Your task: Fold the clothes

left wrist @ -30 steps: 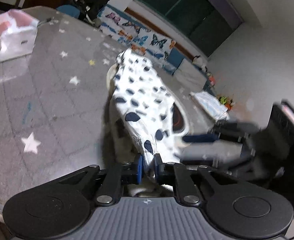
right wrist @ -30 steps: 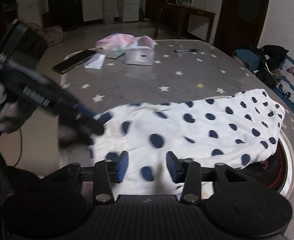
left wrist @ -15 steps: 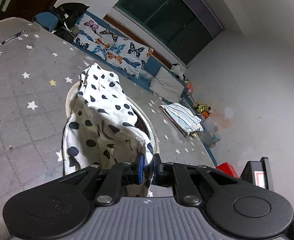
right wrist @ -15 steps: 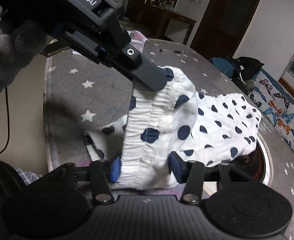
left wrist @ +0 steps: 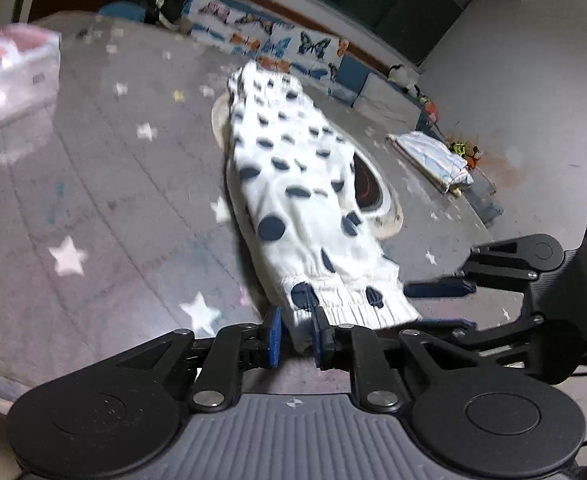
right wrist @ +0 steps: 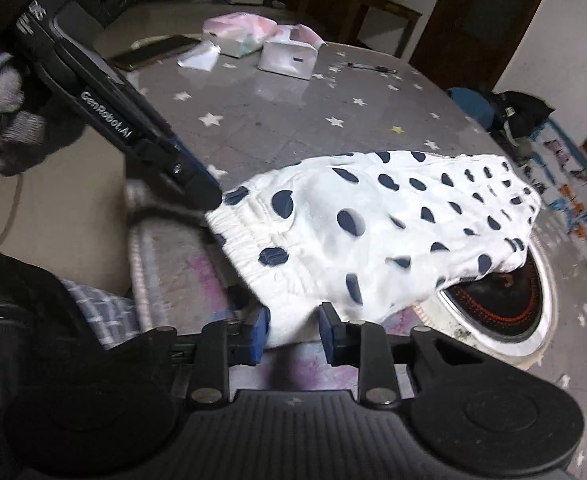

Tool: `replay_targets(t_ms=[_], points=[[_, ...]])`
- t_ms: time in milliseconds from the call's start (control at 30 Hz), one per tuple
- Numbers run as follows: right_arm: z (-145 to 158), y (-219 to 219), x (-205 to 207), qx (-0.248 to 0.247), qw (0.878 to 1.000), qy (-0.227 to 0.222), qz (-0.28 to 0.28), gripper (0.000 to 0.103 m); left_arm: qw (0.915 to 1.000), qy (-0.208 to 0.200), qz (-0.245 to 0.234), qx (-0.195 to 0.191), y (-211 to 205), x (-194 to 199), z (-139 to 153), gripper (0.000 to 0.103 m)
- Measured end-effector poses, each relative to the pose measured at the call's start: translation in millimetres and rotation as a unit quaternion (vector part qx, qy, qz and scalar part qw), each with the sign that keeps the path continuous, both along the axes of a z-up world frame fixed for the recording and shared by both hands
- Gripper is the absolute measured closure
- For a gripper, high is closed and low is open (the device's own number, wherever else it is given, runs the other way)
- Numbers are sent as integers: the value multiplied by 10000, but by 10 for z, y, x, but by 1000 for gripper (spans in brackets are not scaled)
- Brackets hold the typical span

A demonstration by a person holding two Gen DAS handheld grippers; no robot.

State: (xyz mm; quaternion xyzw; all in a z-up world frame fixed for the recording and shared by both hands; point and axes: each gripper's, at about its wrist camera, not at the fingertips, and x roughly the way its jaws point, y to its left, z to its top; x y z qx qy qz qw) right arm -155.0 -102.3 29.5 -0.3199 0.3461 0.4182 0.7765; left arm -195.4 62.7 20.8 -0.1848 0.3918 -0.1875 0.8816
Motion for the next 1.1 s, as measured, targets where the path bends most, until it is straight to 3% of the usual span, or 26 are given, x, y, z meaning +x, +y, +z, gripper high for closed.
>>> replay_targets(t_ms=[200, 367, 567, 767, 900, 1100], points=[[298, -190, 167, 575, 9978, 237, -222, 75, 9973, -720, -154, 18, -65, 85, 368, 85], [217, -208, 538, 1046, 9913, 362, -717, 74, 9945, -965, -410, 14, -351, 433, 365, 85], [-136, -221, 747, 1218, 9844, 830, -959, 74, 9961, -608, -585, 243, -530, 782, 45, 85], [-224, -316, 663, 1284, 9807, 1100, -979, 74, 9968, -183, -725, 280, -422, 766, -228, 85], [-223, -367, 602, 1384, 9768, 1325, -954, 74, 9962, -32, -855, 153, -329, 694, -224, 86], [-110, -492, 555, 1567, 9728, 1474, -863, 74, 9929, 3, -1144, 311, -291, 643, -93, 84]])
